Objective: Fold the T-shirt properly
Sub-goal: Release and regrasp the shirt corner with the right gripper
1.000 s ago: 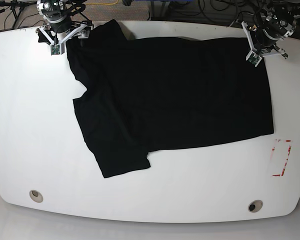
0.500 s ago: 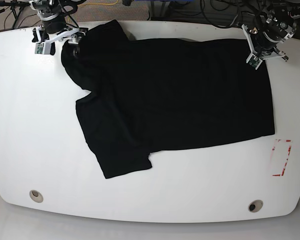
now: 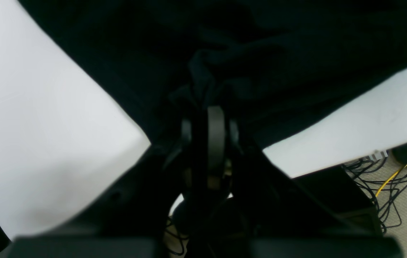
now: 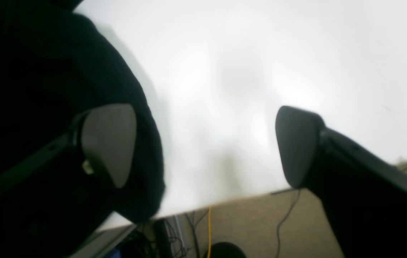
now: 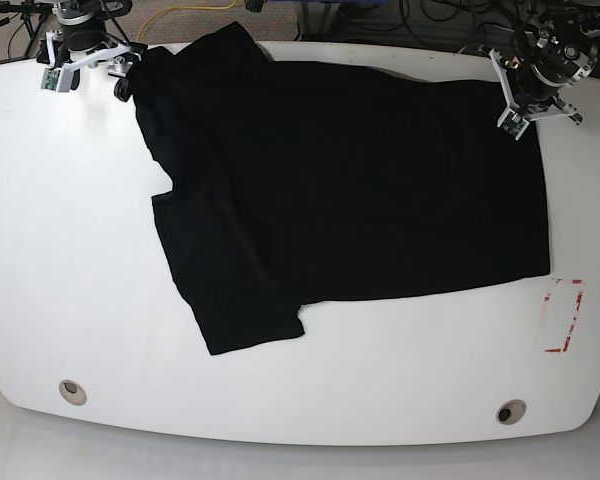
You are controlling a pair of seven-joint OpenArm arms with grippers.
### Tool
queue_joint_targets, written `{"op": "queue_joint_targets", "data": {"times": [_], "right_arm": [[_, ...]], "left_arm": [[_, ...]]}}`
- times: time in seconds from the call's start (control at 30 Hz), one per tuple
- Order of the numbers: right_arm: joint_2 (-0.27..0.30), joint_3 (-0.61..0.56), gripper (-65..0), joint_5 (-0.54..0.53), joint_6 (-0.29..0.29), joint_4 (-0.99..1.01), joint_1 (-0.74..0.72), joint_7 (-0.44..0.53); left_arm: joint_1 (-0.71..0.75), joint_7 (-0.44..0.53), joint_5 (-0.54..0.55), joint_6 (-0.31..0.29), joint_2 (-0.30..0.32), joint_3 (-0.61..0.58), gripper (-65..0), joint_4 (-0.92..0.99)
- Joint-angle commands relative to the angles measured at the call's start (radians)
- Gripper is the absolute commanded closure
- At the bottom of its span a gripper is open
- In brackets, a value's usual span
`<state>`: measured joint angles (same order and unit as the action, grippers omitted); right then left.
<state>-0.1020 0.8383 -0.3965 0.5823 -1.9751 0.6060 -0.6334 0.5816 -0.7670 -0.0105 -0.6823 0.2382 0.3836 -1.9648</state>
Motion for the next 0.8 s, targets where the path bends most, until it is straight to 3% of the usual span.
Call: {"op": "queue_joint_targets", "data": {"times": [0.0,0.17,0.47,0.57,0.77], "right_arm": [[0.003,-0.024,-57.5,-0.022,0.038,-0.028,-0.024,0.020],[0.008,-0.139,-57.5,-0.015,0.094,-0.042,-0.053,0.019],[0.063,-0.305,-55.3,-0.011,0.089,-0.031,-0.085,0.019],[0.064,-0.296,-47.7,-0.011,0.089,-0.010,-0.097,0.019],[0.109,-0.301,-22.4,-0.011,0.089,0.076,-0.099,0.019]], "left_arm": [[0.002,0.011,0.004,0.000,0.008,0.004,0.0,-0.014],[0.002,0.011,0.004,0.000,0.008,0.004,0.0,-0.014],[0.002,0.011,0.004,0.000,0.008,0.005,0.0,-0.014],[0.002,0.011,0.004,0.000,0.010,0.005,0.0,-0.015],[0.002,0.011,0.004,0.000,0.010,0.005,0.0,-0.015]]}}
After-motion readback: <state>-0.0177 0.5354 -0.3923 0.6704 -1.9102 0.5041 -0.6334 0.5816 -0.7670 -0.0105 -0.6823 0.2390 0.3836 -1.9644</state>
